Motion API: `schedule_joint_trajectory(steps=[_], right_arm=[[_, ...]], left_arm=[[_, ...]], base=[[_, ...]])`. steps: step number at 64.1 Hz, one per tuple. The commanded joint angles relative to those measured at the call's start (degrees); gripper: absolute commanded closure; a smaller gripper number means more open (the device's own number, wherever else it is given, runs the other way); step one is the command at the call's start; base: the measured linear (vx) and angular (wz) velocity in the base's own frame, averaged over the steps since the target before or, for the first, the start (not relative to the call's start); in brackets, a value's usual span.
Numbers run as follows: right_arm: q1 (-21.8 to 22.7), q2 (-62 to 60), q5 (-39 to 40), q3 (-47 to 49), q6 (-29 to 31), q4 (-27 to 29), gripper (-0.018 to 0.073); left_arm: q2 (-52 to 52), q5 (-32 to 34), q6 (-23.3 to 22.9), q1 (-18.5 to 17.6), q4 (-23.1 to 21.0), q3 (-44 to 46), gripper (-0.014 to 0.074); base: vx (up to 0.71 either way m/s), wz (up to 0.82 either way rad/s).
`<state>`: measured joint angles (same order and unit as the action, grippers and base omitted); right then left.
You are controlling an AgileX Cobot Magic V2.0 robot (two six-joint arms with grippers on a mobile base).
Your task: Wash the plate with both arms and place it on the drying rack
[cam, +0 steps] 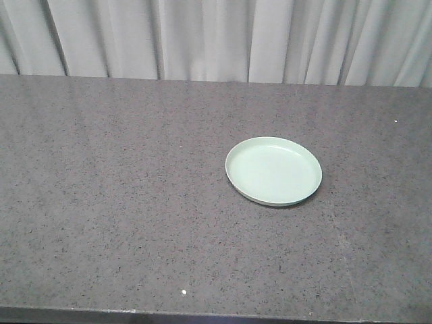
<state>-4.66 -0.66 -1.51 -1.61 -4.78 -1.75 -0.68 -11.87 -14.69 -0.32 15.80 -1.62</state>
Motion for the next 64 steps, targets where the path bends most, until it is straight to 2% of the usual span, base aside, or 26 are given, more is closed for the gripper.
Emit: schedule_joint_trajectory(steps=[1,64], right_arm=[[0.27,-0.61,4.44,-0.1,0.33,-0.36,0.0566],[0.27,-0.61,4.52,-0.1,0.2,-0.13,0.0566]], left_arm=[[-0.85,3.79,-0.14,-0.26,0.11,-1.36,0.0603],[-0.85,3.79,-0.14,-0.26,0.11,-1.36,0.0603]], base=[[0.0,0.0],[0.0,0.0]])
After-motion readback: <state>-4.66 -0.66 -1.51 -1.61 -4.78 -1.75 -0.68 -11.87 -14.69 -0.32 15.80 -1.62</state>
